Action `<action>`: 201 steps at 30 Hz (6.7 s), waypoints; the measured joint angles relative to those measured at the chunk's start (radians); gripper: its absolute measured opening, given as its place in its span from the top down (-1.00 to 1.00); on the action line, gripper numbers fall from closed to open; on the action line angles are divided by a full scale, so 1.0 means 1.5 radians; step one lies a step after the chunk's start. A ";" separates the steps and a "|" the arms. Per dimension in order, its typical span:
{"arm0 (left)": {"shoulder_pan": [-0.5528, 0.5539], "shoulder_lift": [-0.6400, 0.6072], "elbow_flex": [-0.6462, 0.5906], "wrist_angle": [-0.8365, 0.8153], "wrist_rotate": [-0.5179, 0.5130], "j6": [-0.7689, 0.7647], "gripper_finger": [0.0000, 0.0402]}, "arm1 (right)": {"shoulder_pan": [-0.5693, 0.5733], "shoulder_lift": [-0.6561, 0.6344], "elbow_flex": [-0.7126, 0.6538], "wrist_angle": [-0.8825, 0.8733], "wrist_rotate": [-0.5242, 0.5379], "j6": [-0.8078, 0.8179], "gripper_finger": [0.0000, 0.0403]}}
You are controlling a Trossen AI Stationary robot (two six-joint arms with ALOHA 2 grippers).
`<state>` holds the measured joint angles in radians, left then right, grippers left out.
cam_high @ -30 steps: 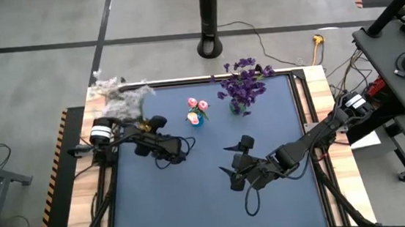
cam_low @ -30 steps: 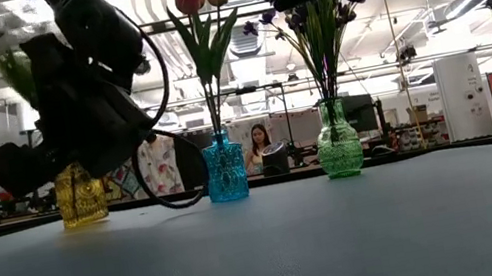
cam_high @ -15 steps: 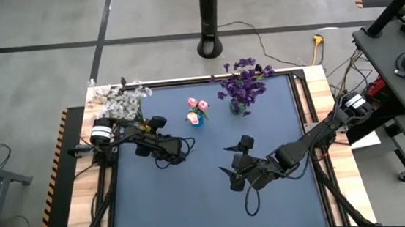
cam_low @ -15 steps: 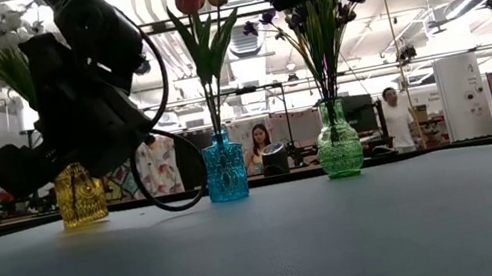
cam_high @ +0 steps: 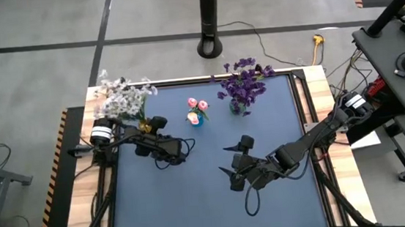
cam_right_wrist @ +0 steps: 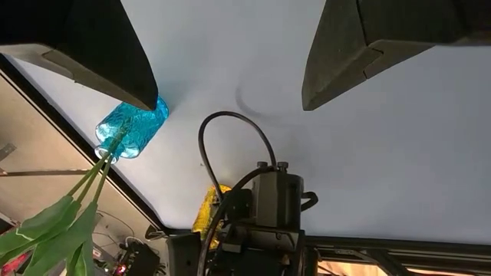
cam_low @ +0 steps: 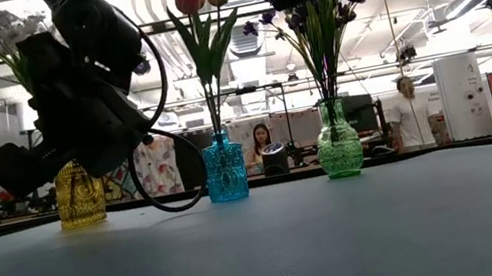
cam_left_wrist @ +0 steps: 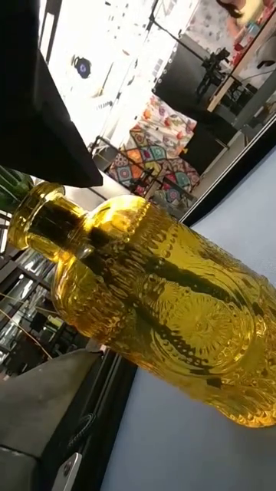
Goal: Sort flowers into vase by color
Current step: Put the yellow vase with flowers on the table, then return to Home Position
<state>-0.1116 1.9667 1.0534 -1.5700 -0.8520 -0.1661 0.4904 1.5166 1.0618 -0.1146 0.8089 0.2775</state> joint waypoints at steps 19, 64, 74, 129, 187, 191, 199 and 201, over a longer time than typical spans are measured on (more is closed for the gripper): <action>-0.009 -0.001 0.115 -0.001 0.004 -0.020 -0.71 | 0.000 0.000 0.000 0.000 0.002 0.003 -0.57; -0.433 -0.252 0.335 0.190 -0.198 -0.382 -0.71 | 0.003 0.000 0.000 -0.029 -0.063 -0.036 -0.57; -0.606 -0.240 0.250 0.257 -0.090 -0.430 -0.71 | 0.081 -0.020 -0.049 -0.023 -0.157 -0.081 -0.56; -0.524 -0.261 0.174 0.698 0.154 0.093 0.97 | 0.030 -0.073 -0.340 0.584 -0.285 -0.256 -0.50; -0.394 -0.959 -0.590 1.011 0.351 0.036 1.00 | -0.036 -0.611 -0.607 0.537 -0.277 -0.302 -0.49; -0.361 -0.981 -0.591 0.999 0.417 0.049 1.00 | -0.047 -0.621 -0.610 0.533 -0.277 -0.308 -0.49; -0.359 -0.997 -0.625 0.976 0.431 0.013 1.00 | -0.053 -0.668 -0.637 0.531 -0.277 -0.317 -0.50; -0.359 -1.004 -0.658 1.006 0.442 -0.020 1.00 | -0.053 -0.686 -0.643 0.524 -0.277 -0.314 -0.49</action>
<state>-0.6499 0.4608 0.0670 -0.0613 -0.1894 -0.1959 0.4114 0.4875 0.0974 0.6712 0.3928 -0.1940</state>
